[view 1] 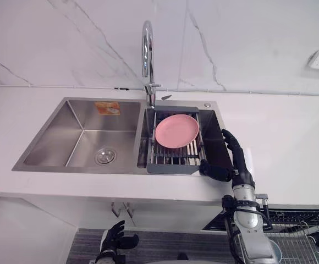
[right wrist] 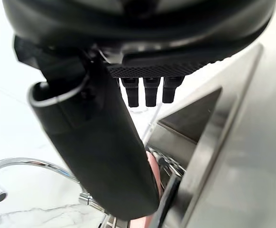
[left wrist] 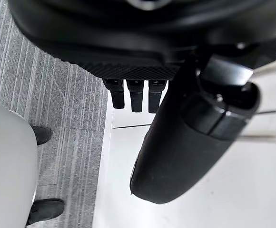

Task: Walk over to the sink, pick up the cup, carry it to the dishwasher, place the cup inside the dishwasher, then close the dishwasher door

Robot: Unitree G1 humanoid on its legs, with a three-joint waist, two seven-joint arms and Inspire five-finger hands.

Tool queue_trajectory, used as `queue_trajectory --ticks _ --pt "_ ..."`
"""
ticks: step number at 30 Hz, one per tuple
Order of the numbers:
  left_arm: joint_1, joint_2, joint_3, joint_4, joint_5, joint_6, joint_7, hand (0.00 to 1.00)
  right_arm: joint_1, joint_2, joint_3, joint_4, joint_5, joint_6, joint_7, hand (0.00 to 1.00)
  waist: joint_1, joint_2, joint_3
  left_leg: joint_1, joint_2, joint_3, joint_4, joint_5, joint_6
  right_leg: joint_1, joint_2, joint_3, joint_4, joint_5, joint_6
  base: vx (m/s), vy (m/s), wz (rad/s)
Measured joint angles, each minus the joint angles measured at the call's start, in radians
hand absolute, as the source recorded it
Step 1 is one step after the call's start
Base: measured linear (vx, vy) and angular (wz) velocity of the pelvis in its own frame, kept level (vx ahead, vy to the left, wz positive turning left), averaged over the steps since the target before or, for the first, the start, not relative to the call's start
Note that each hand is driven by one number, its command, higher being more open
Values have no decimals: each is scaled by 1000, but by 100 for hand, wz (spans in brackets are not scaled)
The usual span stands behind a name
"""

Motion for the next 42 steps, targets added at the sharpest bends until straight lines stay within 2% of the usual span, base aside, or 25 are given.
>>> queue_trajectory --ticks 10,17,25,38,42 --pt "0 1 0 5 -8 0 -1 90 -5 -74 -6 1 -22 0 -1 90 7 -2 2 -20 -3 -35 -9 10 -5 -4 -1 -14 -14 -2 -2 -17 0 9" --pt "-1 5 0 4 -8 -1 -2 90 -99 -148 -1 67 -33 0 4 90 8 -1 3 -21 -3 -39 -13 7 13 -10 1 -12 -12 1 -6 79 22 0" --pt "-2 10 -1 -1 -8 -2 -3 90 -192 -227 68 140 -80 0 20 90 14 0 7 -35 -8 -55 1 -15 21 -34 -4 -16 33 -37 2 21 13 3" --pt "-3 13 -3 -22 -17 -10 -3 90 -370 -335 165 318 -172 17 20 90 16 3 34 -98 -11 -90 63 -33 21 -64 -8 -45 49 -40 1 -19 -7 6" --pt "-4 13 -4 -22 -18 -14 -3 90 -402 -336 198 346 -208 23 20 90 17 4 37 -106 -11 -96 71 -34 19 -64 -9 -49 51 -40 1 -24 -9 3"
